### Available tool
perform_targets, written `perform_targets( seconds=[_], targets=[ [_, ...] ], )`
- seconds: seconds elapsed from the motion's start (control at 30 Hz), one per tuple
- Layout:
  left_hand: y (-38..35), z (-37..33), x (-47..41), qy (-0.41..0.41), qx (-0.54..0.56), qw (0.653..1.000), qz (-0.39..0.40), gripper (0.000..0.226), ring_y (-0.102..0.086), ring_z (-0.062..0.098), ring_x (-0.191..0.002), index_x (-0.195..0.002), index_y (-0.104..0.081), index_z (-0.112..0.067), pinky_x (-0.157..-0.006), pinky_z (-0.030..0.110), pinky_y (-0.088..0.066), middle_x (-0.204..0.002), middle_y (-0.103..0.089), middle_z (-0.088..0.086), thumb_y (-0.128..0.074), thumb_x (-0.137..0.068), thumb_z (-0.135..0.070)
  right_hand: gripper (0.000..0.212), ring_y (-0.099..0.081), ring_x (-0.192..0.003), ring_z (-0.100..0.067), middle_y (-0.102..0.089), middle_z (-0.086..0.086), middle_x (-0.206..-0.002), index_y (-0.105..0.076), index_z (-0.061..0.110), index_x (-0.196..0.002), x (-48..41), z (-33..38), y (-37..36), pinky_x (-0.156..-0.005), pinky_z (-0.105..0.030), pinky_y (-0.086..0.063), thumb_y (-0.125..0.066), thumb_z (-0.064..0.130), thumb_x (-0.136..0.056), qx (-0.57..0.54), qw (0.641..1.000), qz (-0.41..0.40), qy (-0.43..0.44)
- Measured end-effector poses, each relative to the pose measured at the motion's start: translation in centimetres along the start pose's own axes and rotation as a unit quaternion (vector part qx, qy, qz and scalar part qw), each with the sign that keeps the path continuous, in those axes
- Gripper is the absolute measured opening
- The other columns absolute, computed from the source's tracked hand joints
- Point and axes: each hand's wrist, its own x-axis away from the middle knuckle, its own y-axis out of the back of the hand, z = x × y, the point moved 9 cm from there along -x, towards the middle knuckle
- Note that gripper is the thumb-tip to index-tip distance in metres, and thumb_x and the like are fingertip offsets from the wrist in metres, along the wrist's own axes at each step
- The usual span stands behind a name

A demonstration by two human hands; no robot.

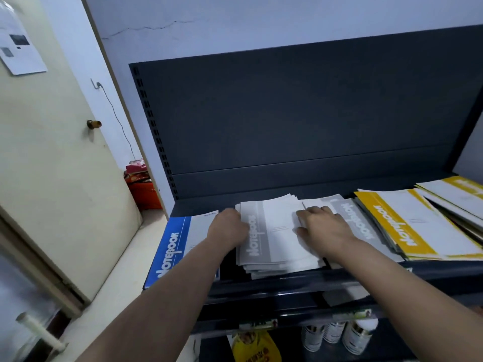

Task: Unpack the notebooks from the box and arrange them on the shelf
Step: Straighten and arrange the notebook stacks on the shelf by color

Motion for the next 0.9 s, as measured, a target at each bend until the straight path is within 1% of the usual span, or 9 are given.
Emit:
perform_targets(
  seconds=[0.13, 0.27, 0.37, 0.47, 0.53, 0.6, 0.7, 0.83, 0.9],
  targets=[
    [-0.5, -0.1, 0.5, 0.044, 0.027, 0.999, 0.004, 0.033, -0.063, 0.034, -0.102, -0.103, -0.060, 0.013, -0.077, 0.036, -0.049, -0.105, -0.063, 0.022, -0.059, -0.089, -0.016, 0.029, -0.051, -0.112, -0.028, -0.058, -0.008, -0.117, -0.050, 0.014, -0.108, -0.5, -0.6, -0.9, -0.076, -0.032, -0.037, -0.044, 0.039, -0.096, -0.055, 0.998, 0.034, -0.004],
    [-0.8, -0.1, 0.7, 0.084, 0.073, 0.994, 0.009, 0.018, -0.064, 0.032, -0.102, -0.077, -0.060, 0.000, -0.065, 0.030, -0.043, -0.104, -0.064, 0.021, -0.061, -0.087, -0.015, 0.028, -0.055, -0.107, -0.029, -0.059, -0.010, -0.113, -0.051, 0.009, -0.110, -1.0, -1.1, -1.5, -0.073, -0.031, -0.038, -0.049, 0.032, -0.094, -0.107, 0.993, 0.057, -0.015],
    [-1.3, -0.2, 0.6, 0.112, 0.112, 0.987, 0.013, 0.031, -0.064, 0.033, -0.103, -0.105, -0.064, 0.008, -0.073, 0.033, -0.051, -0.110, -0.066, 0.023, -0.064, -0.084, -0.015, 0.024, -0.056, -0.098, -0.027, -0.061, -0.008, -0.107, -0.055, 0.008, -0.101, -1.2, -1.9, -2.0, -0.072, -0.031, -0.042, -0.052, 0.029, -0.091, -0.166, 0.984, 0.065, -0.028],
    [-1.9, -0.5, 0.7, 0.137, 0.146, 0.980, 0.018, 0.035, -0.065, 0.033, -0.102, -0.111, -0.062, 0.004, -0.071, 0.031, -0.048, -0.109, -0.067, 0.019, -0.068, -0.081, -0.014, 0.024, -0.056, -0.103, -0.027, -0.062, -0.008, -0.109, -0.057, 0.008, -0.103, -1.2, -2.3, -2.0, -0.077, -0.032, -0.044, -0.054, 0.028, -0.090, -0.182, 0.981, 0.059, -0.017],
    [-2.4, -0.5, 0.7, 0.152, 0.180, 0.971, 0.026, 0.031, -0.065, 0.031, -0.095, -0.107, -0.061, 0.001, -0.071, 0.031, -0.049, -0.100, -0.066, 0.015, -0.070, -0.081, -0.012, 0.026, -0.056, -0.104, -0.027, -0.061, -0.008, -0.111, -0.057, 0.007, -0.107, -1.2, -2.1, -2.0, -0.081, -0.033, -0.046, -0.053, 0.028, -0.091, -0.183, 0.982, 0.054, -0.008],
    [-2.7, -0.6, 0.5, 0.159, 0.212, 0.964, 0.029, 0.017, -0.063, 0.029, -0.088, -0.089, -0.057, -0.004, -0.075, 0.032, -0.051, -0.089, -0.063, 0.010, -0.071, -0.082, -0.009, 0.027, -0.056, -0.103, -0.027, -0.060, -0.008, -0.111, -0.055, 0.007, -0.110, -1.1, -1.9, -2.0, -0.078, -0.032, -0.044, -0.052, 0.027, -0.093, -0.176, 0.983, 0.050, -0.004],
    [-2.9, -0.8, 0.3, 0.161, 0.236, 0.958, 0.030, 0.024, -0.062, 0.029, -0.089, -0.080, -0.049, -0.011, -0.082, 0.035, -0.053, -0.089, -0.061, 0.009, -0.073, -0.082, -0.008, 0.023, -0.057, -0.100, -0.026, -0.059, -0.009, -0.110, -0.052, 0.007, -0.109, -1.1, -1.3, -2.0, -0.072, -0.030, -0.040, -0.049, 0.024, -0.095, -0.155, 0.987, 0.042, 0.006],
    [-2.7, -1.4, 0.1, 0.155, 0.202, 0.967, 0.016, 0.034, -0.065, 0.032, -0.102, -0.112, -0.056, -0.001, -0.090, 0.039, -0.054, -0.110, -0.064, 0.014, -0.071, -0.084, -0.013, 0.024, -0.056, -0.101, -0.028, -0.057, -0.011, -0.111, -0.048, 0.006, -0.113, -1.2, -1.2, -2.3, -0.072, -0.032, -0.041, -0.047, 0.022, -0.095, -0.153, 0.987, 0.049, 0.005],
    [-2.5, -1.6, 0.1, 0.146, 0.201, 0.969, 0.001, 0.038, -0.065, 0.032, -0.101, -0.116, -0.056, 0.001, -0.090, 0.041, -0.055, -0.112, -0.065, 0.016, -0.070, -0.084, -0.013, 0.035, -0.055, -0.105, -0.028, -0.055, -0.011, -0.118, -0.042, 0.006, -0.126, -1.1, -1.2, -2.4, -0.074, -0.032, -0.042, -0.046, 0.022, -0.096, -0.158, 0.985, 0.061, 0.001]
  ],
)
